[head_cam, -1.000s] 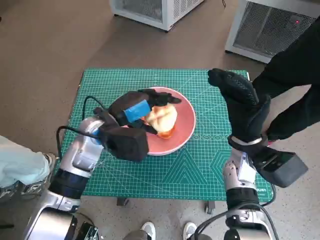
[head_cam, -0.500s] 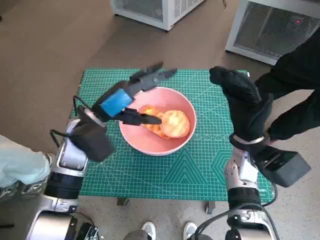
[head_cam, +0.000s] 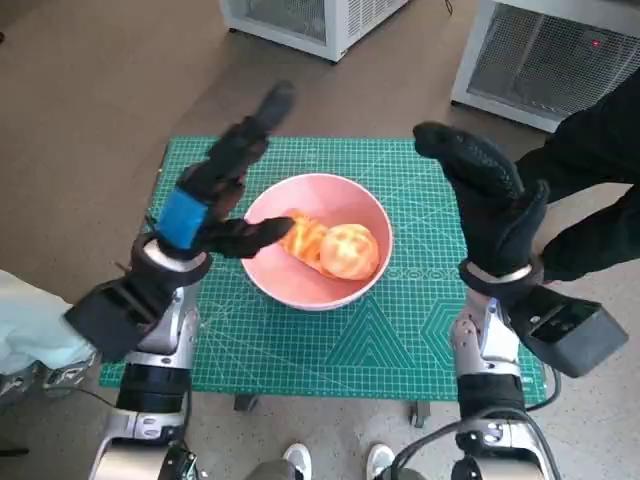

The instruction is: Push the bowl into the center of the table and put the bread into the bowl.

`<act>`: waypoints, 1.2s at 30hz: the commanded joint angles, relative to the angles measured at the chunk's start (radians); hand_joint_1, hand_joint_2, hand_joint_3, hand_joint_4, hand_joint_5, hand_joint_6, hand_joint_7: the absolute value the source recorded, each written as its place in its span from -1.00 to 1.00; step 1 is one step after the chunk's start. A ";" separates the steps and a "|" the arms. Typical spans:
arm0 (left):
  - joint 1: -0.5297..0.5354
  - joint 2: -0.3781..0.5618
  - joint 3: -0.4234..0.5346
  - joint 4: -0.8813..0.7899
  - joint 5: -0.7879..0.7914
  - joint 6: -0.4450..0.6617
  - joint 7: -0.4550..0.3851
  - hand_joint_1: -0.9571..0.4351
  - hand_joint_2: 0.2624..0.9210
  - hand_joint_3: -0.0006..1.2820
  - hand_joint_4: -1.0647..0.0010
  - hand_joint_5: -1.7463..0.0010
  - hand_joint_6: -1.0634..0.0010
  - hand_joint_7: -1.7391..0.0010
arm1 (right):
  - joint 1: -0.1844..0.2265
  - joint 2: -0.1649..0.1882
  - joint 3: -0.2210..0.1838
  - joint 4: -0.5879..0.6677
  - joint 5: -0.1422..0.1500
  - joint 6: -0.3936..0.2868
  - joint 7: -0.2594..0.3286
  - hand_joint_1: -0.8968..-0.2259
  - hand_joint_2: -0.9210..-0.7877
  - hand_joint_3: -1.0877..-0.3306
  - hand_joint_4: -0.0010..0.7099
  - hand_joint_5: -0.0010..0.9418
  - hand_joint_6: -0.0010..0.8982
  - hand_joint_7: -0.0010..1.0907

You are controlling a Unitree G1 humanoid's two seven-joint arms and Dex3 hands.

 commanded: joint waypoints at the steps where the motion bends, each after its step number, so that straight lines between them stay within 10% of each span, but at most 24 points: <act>1: 0.031 -0.036 0.027 0.004 -0.096 -0.007 -0.067 -0.65 1.00 -0.42 0.86 0.97 0.54 0.99 | 0.015 -0.014 0.011 -0.013 -0.021 0.011 -0.012 -0.59 -1.00 -0.26 -0.39 -0.99 -0.87 -0.03; 36: 0.027 -0.089 0.111 0.062 -0.136 -0.070 -0.189 -0.67 1.00 -0.49 0.85 0.99 0.54 1.00 | -0.014 -0.051 0.051 -0.085 -0.088 0.001 -0.092 -0.54 -1.00 -0.25 -0.43 -1.00 -0.90 0.03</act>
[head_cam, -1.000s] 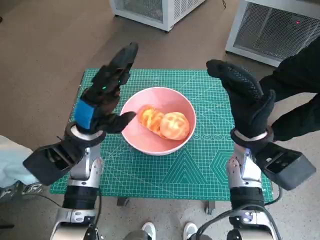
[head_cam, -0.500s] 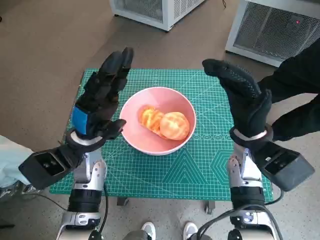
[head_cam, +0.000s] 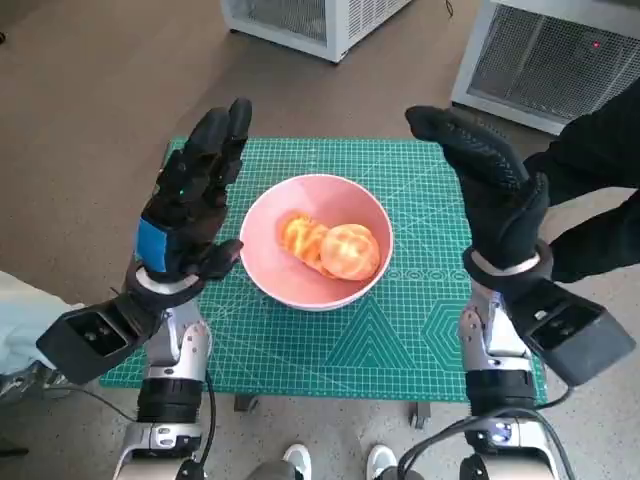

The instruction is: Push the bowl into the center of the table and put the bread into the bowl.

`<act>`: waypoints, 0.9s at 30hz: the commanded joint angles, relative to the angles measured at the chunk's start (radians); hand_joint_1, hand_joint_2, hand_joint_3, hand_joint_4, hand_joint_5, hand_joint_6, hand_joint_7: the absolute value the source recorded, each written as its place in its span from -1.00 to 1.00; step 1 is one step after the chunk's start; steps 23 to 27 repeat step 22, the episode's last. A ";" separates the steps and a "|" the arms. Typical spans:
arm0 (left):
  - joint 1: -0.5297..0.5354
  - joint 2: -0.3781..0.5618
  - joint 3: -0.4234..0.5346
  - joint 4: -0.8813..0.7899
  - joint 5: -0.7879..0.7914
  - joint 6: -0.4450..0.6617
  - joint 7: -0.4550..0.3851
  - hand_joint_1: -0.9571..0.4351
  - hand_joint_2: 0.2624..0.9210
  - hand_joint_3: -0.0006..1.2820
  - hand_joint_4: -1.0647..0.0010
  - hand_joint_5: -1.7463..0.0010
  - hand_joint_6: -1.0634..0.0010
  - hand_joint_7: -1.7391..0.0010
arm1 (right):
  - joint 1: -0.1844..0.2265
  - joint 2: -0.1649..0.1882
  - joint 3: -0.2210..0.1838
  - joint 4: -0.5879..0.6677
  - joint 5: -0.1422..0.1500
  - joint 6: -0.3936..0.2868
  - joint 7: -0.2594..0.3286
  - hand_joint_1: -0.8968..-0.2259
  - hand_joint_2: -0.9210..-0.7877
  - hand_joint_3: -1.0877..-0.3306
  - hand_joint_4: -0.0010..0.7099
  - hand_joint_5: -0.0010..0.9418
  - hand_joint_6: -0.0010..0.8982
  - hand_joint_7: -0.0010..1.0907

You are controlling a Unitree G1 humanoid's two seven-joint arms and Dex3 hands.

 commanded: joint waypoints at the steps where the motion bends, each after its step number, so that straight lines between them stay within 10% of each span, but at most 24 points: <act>1: -0.006 -0.005 0.000 -0.005 0.011 0.001 0.004 -0.66 1.00 -0.49 0.85 0.99 0.54 1.00 | 0.005 -0.011 0.005 -0.001 -0.018 0.001 -0.012 -0.54 -1.00 -0.25 -0.43 -1.00 -0.90 0.03; 27: -0.004 0.000 -0.006 -0.016 0.033 0.005 0.013 -0.66 1.00 -0.49 0.86 1.00 0.57 1.00 | 0.003 -0.015 0.014 0.008 -0.015 -0.009 -0.029 -0.54 -1.00 -0.20 -0.44 -1.00 -0.91 0.06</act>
